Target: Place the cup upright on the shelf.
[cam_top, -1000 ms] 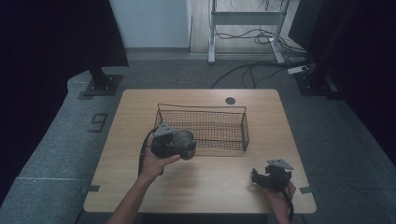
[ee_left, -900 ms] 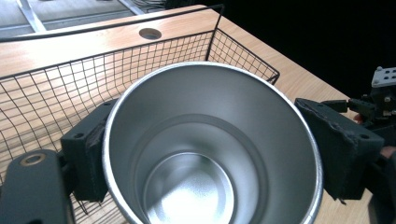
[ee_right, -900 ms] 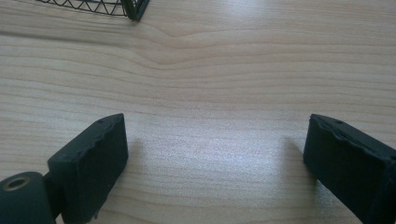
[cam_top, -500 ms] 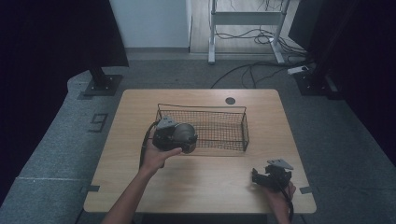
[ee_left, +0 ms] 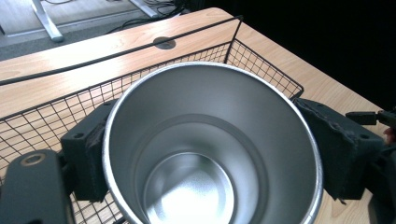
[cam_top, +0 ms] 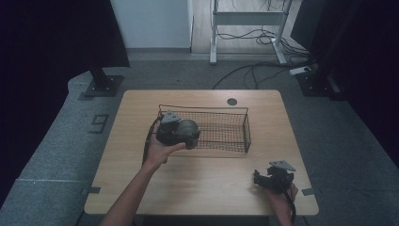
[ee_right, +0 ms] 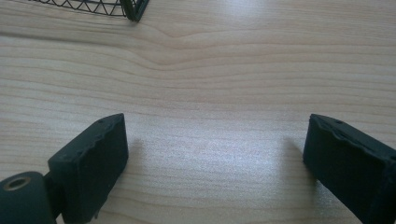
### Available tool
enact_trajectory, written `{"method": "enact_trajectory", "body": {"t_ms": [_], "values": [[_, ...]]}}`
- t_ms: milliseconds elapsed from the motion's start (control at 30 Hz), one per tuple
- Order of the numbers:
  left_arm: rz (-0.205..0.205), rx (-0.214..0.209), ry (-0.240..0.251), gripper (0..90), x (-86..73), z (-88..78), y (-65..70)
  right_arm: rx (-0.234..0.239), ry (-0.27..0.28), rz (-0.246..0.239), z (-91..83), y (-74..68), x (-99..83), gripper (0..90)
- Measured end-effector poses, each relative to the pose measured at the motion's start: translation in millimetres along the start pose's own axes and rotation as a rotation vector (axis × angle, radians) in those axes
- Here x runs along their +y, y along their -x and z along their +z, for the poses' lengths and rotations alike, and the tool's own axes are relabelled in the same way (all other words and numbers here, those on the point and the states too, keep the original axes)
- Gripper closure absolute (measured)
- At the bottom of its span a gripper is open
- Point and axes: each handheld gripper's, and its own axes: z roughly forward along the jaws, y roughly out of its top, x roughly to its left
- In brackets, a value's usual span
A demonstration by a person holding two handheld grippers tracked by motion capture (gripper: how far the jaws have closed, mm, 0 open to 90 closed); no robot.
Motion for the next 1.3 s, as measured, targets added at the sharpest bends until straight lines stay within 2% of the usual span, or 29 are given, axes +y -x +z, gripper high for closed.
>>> {"method": "enact_trajectory", "body": {"t_ms": [600,1300], "values": [[-0.029,0.0,-0.008,14.6,9.3,6.1,-11.9,-0.003,0.002,-0.001,0.3,0.5,0.3,6.7],[0.006,0.047,-0.018,14.6,34.5,12.1,-21.8,-0.003,0.001,0.001,0.4,1.0,0.4,6.9]]}}
